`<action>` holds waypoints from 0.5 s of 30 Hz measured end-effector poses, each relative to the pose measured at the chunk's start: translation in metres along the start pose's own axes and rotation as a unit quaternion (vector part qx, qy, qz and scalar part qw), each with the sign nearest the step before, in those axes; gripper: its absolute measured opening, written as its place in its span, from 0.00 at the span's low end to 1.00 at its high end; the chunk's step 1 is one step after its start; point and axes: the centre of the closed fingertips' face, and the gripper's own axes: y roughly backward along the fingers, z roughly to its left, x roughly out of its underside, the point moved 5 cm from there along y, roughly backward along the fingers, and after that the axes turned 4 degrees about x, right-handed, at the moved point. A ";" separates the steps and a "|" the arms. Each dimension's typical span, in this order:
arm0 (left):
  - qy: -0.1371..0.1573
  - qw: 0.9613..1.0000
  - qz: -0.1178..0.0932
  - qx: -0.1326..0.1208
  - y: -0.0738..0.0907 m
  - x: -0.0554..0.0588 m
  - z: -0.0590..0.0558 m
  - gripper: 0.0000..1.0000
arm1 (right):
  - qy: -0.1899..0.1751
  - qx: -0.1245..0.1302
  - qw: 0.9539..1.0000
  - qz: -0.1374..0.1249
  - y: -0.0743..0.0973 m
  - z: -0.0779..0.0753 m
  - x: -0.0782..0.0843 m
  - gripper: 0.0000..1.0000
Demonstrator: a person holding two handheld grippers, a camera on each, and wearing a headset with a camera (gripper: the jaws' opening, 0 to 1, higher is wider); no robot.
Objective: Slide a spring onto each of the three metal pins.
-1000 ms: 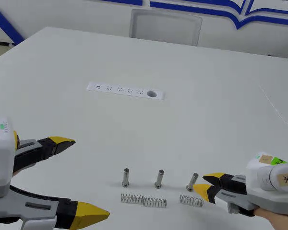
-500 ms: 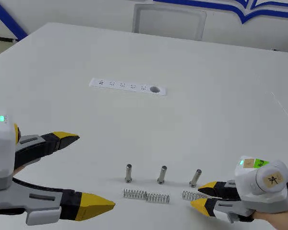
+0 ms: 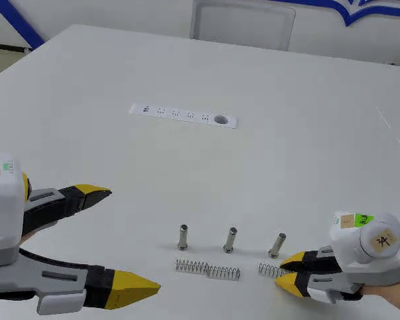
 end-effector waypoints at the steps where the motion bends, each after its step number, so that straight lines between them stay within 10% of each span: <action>1: 0.002 1.000 -0.001 0.000 -0.001 0.000 0.000 0.98 | 0.000 0.001 1.000 0.001 0.000 0.001 -0.001 0.13; 15: -0.020 0.999 -0.020 0.018 -0.018 -0.020 -0.002 0.95 | 0.041 0.010 0.999 0.008 0.012 0.013 -0.012 0.11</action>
